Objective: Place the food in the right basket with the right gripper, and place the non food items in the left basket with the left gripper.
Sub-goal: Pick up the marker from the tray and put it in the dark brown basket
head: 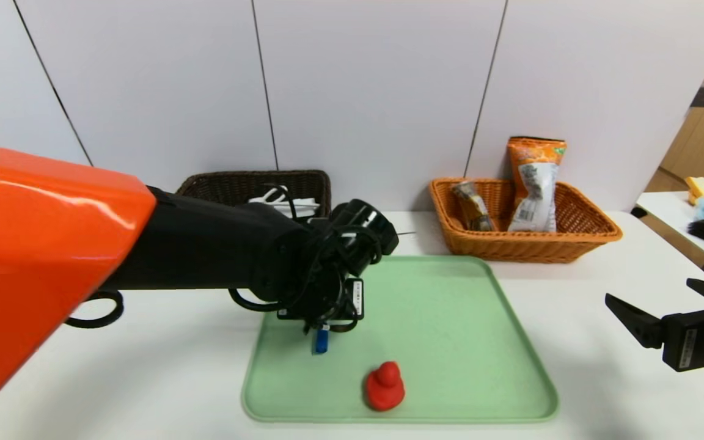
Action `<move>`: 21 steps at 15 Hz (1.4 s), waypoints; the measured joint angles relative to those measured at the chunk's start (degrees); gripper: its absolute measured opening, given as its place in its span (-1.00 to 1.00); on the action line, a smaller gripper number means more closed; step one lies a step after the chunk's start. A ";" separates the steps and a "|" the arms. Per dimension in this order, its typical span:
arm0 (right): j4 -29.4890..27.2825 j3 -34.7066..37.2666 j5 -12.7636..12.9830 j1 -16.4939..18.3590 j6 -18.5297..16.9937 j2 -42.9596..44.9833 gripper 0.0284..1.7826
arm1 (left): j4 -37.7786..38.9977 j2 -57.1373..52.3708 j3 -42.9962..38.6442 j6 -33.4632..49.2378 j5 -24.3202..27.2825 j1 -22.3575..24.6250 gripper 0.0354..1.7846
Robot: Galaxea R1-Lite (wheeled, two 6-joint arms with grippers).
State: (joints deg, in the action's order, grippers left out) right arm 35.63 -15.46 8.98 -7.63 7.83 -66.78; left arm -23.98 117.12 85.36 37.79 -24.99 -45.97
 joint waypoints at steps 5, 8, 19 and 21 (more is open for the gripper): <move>-0.09 0.59 0.00 0.33 -0.06 0.55 0.90 | 11.53 -12.92 0.11 -21.53 -0.41 -1.02 -0.85; -0.11 0.83 0.02 0.37 -0.04 0.71 0.90 | 17.48 -18.97 0.02 -39.66 5.12 4.79 -0.85; -0.09 0.94 0.00 0.35 -0.15 2.21 0.90 | 32.79 -12.30 -3.66 -68.27 28.56 34.45 -0.85; -0.09 0.99 0.02 0.37 -0.33 2.34 0.90 | 40.44 -9.20 -6.56 -66.89 26.83 36.27 -0.85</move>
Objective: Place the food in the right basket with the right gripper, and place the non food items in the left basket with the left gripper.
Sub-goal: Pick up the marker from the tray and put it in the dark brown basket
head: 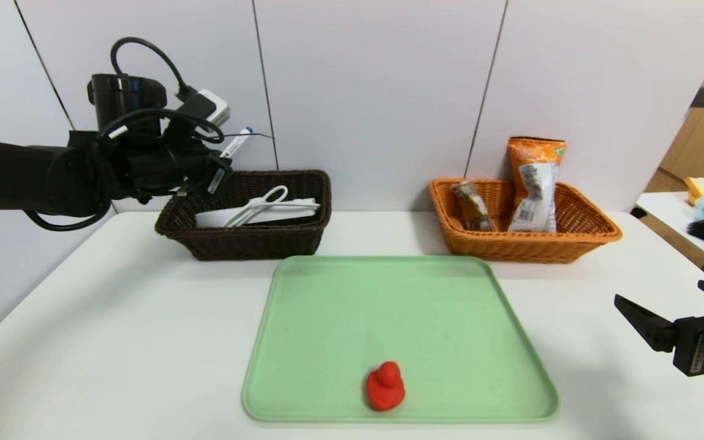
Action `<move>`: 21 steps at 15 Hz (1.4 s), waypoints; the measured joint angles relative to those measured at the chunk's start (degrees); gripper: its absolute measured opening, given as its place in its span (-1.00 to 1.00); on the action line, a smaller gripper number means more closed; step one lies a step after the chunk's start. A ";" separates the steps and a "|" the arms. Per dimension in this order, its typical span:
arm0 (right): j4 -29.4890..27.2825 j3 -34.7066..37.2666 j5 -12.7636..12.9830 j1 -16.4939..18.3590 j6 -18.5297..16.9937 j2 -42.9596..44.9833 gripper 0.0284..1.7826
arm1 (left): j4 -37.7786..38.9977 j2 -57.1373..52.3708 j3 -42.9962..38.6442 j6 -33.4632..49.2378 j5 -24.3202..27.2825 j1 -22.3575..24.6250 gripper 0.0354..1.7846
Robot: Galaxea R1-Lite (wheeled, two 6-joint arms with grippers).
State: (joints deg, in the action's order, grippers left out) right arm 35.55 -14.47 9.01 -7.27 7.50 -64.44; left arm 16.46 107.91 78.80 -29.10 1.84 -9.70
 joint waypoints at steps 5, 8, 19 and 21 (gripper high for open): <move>0.04 -0.05 0.09 0.00 -0.22 0.09 0.90 | 2.26 4.11 -1.05 8.24 -3.99 0.94 -0.85; 0.61 -0.63 0.05 -0.01 -0.34 0.09 0.90 | 4.18 5.02 -1.49 10.91 -5.03 1.08 -0.85; 0.87 -0.66 0.06 0.07 -0.26 0.61 0.90 | 4.33 5.23 -3.15 11.35 -5.32 1.41 -0.85; 0.87 -0.52 0.06 0.07 -0.26 0.79 0.90 | 4.32 4.85 -3.15 11.39 -5.30 1.41 -0.85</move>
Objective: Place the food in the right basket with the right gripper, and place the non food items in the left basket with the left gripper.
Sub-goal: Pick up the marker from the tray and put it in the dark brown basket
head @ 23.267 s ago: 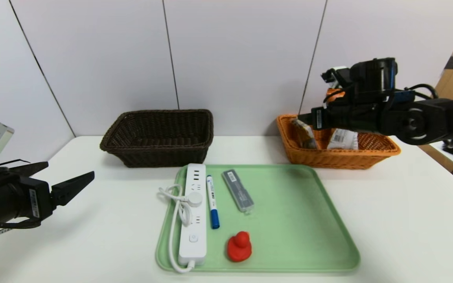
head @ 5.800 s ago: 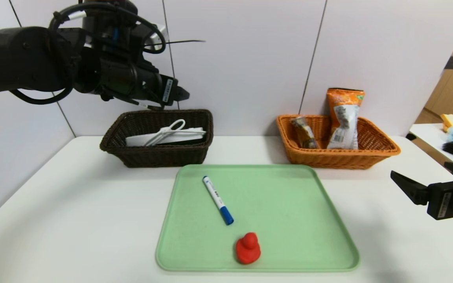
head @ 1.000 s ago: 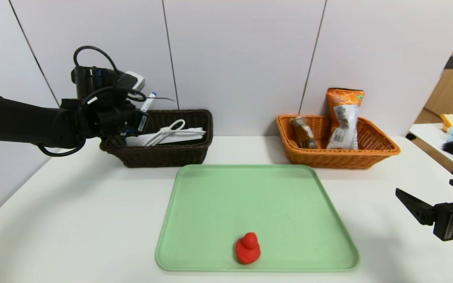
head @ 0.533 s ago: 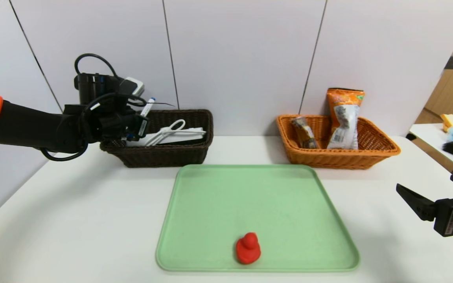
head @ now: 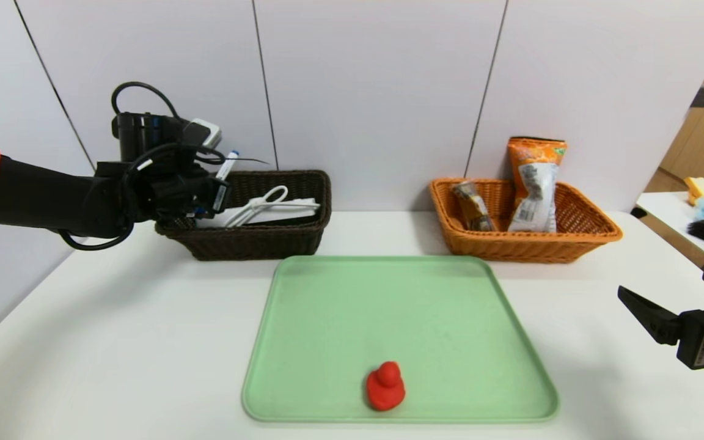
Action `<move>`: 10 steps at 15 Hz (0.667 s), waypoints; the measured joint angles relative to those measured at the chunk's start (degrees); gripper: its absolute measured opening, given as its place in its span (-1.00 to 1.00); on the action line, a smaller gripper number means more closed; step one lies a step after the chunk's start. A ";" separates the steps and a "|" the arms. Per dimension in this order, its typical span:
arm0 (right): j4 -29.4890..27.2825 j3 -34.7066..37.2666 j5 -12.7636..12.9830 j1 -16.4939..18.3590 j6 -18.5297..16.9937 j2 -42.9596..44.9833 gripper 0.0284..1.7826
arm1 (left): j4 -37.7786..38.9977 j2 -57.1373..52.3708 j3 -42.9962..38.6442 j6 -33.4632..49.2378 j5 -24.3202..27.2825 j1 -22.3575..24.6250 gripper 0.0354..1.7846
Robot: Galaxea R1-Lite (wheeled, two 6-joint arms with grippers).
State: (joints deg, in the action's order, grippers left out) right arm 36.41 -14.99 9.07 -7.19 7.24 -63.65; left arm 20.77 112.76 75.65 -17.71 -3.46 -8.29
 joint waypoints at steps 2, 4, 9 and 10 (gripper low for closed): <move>0.00 0.04 0.00 0.00 0.00 0.15 0.90 | -0.02 -0.35 -0.07 -0.12 0.00 0.05 -0.85; 0.00 0.04 0.00 0.00 0.06 0.26 0.90 | -0.16 -0.72 -0.38 -0.20 0.00 0.05 -0.85; 0.00 -0.20 -0.09 0.00 0.17 0.30 0.90 | 0.00 -1.11 -0.82 0.11 -0.09 0.02 -0.06; 0.02 -0.20 -0.09 0.00 0.13 0.30 0.90 | 0.04 -1.24 -0.99 0.13 -0.09 0.02 0.06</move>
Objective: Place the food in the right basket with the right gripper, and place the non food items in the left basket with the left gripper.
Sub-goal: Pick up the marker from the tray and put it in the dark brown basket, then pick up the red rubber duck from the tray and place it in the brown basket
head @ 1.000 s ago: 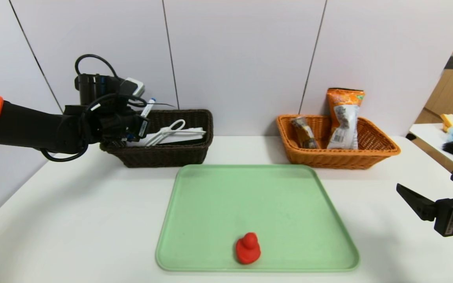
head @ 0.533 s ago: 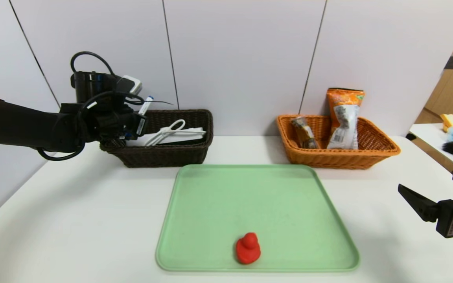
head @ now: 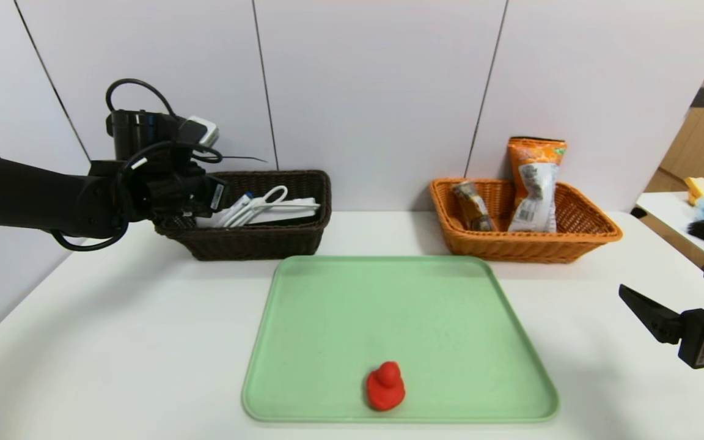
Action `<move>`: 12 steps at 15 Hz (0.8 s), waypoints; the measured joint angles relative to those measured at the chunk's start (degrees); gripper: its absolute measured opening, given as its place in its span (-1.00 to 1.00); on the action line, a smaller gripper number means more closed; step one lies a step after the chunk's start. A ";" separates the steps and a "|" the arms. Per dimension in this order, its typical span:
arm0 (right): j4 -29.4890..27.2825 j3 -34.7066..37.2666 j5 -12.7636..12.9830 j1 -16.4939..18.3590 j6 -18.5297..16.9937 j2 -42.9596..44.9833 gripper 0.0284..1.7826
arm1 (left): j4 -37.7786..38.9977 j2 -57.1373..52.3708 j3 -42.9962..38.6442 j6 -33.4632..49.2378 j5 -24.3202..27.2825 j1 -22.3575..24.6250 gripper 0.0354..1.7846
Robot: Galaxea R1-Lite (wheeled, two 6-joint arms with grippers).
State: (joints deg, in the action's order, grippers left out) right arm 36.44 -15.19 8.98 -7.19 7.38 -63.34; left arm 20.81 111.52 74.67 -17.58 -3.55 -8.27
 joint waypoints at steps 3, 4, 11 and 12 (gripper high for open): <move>-0.02 0.04 -0.06 0.00 -0.02 0.33 0.90 | 2.76 -1.10 -0.41 0.11 0.28 -0.02 0.33; -0.04 0.01 -0.06 0.00 -0.11 0.41 0.90 | 3.77 -1.84 -0.46 0.52 0.35 -0.24 0.40; 0.27 -1.29 -0.15 -0.07 -0.11 0.67 0.90 | 4.33 -14.01 -12.70 13.45 0.30 -10.28 0.70; 1.29 -1.45 -0.15 -0.07 -0.13 0.67 0.90 | 4.38 -16.07 -15.85 15.41 0.22 -11.96 0.72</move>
State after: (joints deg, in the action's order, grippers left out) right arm 37.73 -16.64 8.84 -7.27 7.24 -62.67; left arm 25.19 95.45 58.82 -2.17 -3.33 -20.22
